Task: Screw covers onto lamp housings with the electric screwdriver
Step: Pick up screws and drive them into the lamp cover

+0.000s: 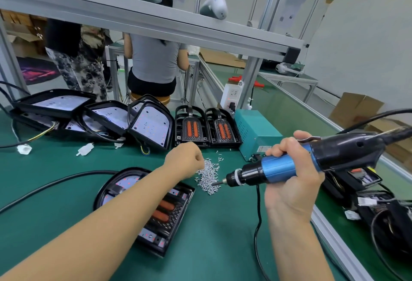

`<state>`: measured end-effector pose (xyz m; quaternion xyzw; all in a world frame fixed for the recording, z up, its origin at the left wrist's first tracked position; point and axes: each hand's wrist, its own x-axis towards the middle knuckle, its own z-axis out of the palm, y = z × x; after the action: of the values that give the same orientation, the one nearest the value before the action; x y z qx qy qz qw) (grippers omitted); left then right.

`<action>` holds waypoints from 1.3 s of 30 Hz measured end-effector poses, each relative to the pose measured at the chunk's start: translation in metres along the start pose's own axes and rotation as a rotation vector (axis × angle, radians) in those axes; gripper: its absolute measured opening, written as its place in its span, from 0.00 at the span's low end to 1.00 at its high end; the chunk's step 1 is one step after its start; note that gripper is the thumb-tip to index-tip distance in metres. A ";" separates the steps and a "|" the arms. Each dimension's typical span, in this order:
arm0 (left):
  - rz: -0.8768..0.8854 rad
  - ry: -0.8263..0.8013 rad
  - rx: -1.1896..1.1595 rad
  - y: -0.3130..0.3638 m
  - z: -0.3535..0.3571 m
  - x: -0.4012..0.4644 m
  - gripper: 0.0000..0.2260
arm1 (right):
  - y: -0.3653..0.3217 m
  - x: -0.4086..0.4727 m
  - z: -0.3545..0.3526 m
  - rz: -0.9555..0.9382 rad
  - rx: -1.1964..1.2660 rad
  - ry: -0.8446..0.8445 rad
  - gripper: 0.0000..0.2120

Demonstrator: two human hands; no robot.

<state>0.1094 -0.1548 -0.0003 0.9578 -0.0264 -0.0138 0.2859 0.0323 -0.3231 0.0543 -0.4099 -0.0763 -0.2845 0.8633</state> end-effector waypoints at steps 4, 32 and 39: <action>0.128 0.151 -0.345 -0.011 -0.011 -0.049 0.05 | -0.006 -0.001 0.006 0.033 0.061 -0.001 0.09; -0.100 0.299 -1.277 -0.069 -0.022 -0.159 0.07 | 0.014 -0.053 0.081 0.198 0.230 -0.221 0.07; -0.104 0.303 -1.343 -0.068 -0.022 -0.162 0.07 | 0.015 -0.056 0.083 0.206 0.220 -0.225 0.07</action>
<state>-0.0488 -0.0767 -0.0173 0.5645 0.0741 0.0932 0.8168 0.0028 -0.2294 0.0781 -0.3478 -0.1608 -0.1367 0.9135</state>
